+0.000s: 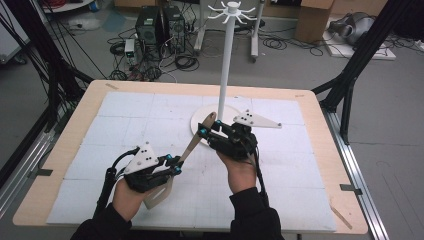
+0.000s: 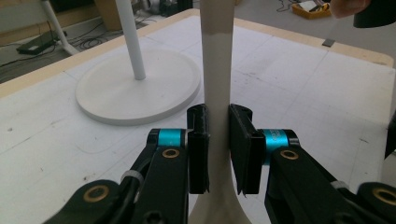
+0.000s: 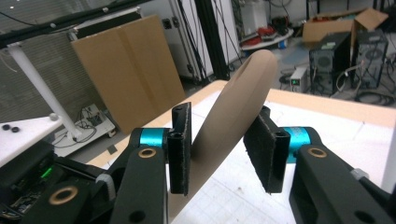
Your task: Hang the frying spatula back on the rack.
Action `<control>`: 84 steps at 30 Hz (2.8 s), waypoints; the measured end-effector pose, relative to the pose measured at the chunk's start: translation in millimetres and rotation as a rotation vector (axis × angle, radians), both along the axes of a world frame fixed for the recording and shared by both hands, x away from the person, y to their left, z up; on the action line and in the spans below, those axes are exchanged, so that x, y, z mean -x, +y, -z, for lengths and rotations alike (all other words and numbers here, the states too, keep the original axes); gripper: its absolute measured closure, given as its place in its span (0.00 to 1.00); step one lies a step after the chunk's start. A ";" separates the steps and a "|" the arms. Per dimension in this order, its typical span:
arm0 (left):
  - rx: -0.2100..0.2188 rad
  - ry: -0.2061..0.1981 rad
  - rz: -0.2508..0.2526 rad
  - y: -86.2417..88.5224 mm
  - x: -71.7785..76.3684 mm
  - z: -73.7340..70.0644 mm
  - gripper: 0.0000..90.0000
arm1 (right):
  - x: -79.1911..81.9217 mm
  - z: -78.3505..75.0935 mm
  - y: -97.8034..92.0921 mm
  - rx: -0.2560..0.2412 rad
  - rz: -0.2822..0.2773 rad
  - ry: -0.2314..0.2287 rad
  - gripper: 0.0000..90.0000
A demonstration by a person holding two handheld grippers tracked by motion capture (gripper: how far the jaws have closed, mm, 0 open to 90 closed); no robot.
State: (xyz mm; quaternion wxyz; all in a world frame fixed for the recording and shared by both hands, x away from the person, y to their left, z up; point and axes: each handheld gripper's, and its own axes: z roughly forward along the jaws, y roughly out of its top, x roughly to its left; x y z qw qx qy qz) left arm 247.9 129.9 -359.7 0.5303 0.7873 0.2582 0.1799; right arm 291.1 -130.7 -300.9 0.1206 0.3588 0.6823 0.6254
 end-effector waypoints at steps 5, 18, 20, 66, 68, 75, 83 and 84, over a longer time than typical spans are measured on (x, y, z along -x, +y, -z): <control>0.016 -0.006 0.008 0.9 0.8 -3.0 0.86 | 4.2 -7.1 3.1 -0.027 -0.037 -0.033 0.73; 0.036 -0.003 0.024 1.2 0.8 -2.7 0.85 | 5.6 -14.0 8.6 -0.075 -0.130 -0.044 0.79; 0.048 -0.003 0.028 1.5 1.3 -3.4 0.85 | 5.7 -15.3 9.3 -0.093 -0.153 -0.043 0.80; 0.231 -0.043 -0.190 122.7 -23.4 9.7 0.23 | -63.7 -115.8 -24.8 0.001 -0.327 -0.122 0.81; 0.231 -0.039 -0.192 123.4 -23.6 10.1 0.23 | -68.3 -119.6 -23.7 0.013 -0.321 -0.123 0.81; 0.225 -0.039 -0.186 122.4 -23.5 11.1 0.25 | -88.0 -133.3 -21.4 0.024 -0.287 -0.118 0.81; 0.230 -0.032 -0.175 121.6 -23.4 11.9 0.25 | -105.9 -154.7 -26.6 0.025 -0.262 -0.129 0.81; 0.227 -0.031 -0.175 121.5 -23.5 12.0 0.25 | -108.0 -156.6 -27.6 0.027 -0.258 -0.127 0.81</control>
